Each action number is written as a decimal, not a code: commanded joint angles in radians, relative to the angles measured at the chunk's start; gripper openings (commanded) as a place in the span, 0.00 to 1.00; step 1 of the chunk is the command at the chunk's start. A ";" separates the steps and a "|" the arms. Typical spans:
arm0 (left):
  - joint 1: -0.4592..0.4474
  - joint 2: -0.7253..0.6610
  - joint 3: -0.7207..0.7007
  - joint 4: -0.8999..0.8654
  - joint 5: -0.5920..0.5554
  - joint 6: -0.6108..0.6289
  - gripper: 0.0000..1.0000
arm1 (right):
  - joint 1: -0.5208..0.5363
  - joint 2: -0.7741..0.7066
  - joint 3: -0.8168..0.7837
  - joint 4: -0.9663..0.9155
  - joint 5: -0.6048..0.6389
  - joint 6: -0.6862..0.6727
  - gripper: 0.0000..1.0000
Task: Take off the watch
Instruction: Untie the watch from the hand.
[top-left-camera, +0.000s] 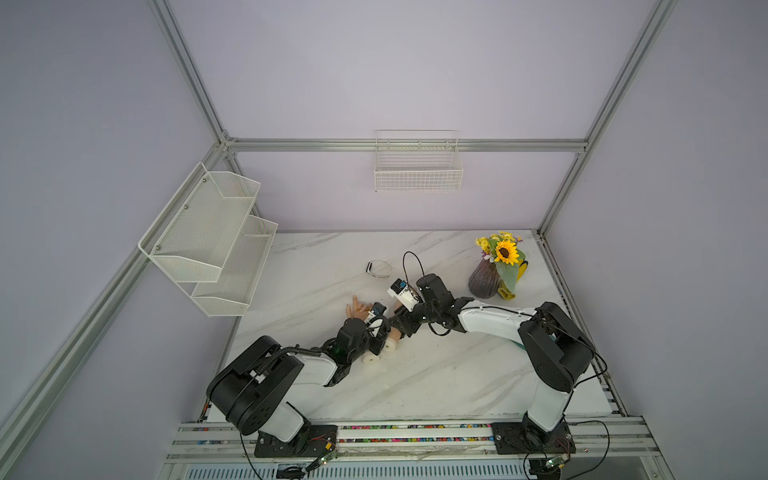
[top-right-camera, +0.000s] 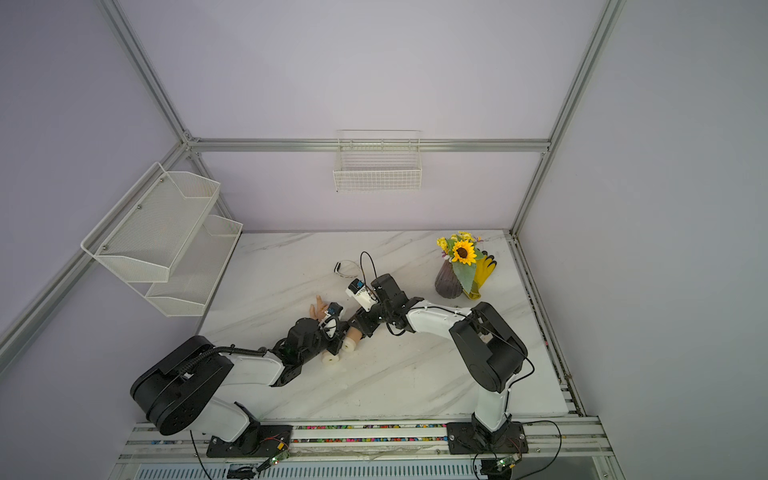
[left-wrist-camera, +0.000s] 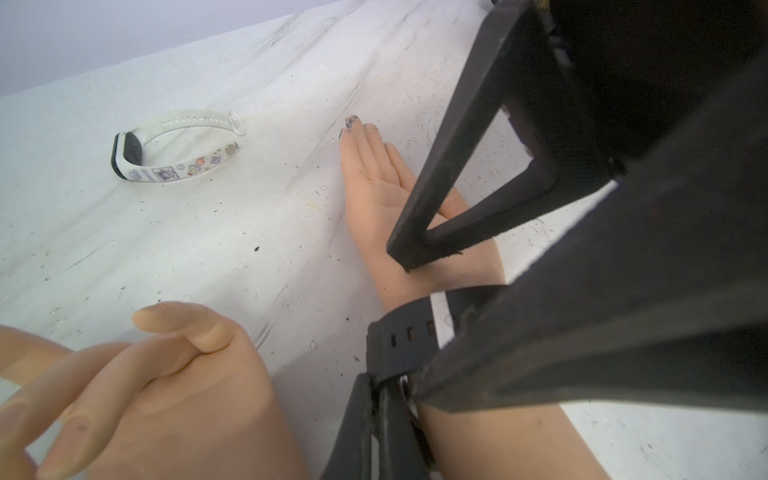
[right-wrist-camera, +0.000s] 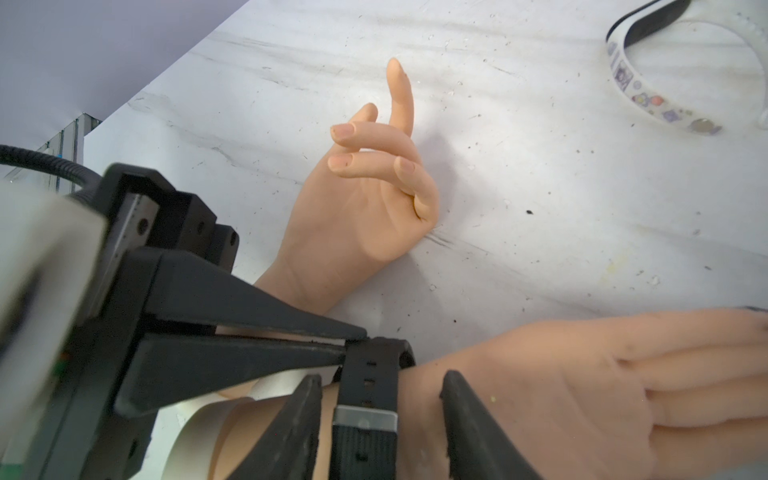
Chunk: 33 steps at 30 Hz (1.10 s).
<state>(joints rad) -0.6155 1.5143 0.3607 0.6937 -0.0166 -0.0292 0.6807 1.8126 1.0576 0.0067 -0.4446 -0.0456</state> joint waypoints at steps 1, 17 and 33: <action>0.000 -0.025 0.013 0.087 -0.043 0.003 0.00 | 0.013 0.008 -0.002 -0.092 0.006 0.017 0.49; 0.000 -0.029 0.012 0.072 -0.119 -0.006 0.00 | 0.051 -0.018 -0.023 -0.160 0.201 0.058 0.29; 0.015 -0.023 0.021 0.037 -0.216 -0.066 0.00 | 0.042 -0.182 -0.166 -0.034 0.236 0.262 0.14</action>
<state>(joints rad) -0.6487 1.5097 0.3626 0.7021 -0.0586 -0.0463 0.7364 1.6886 0.9421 0.0269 -0.2543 0.1349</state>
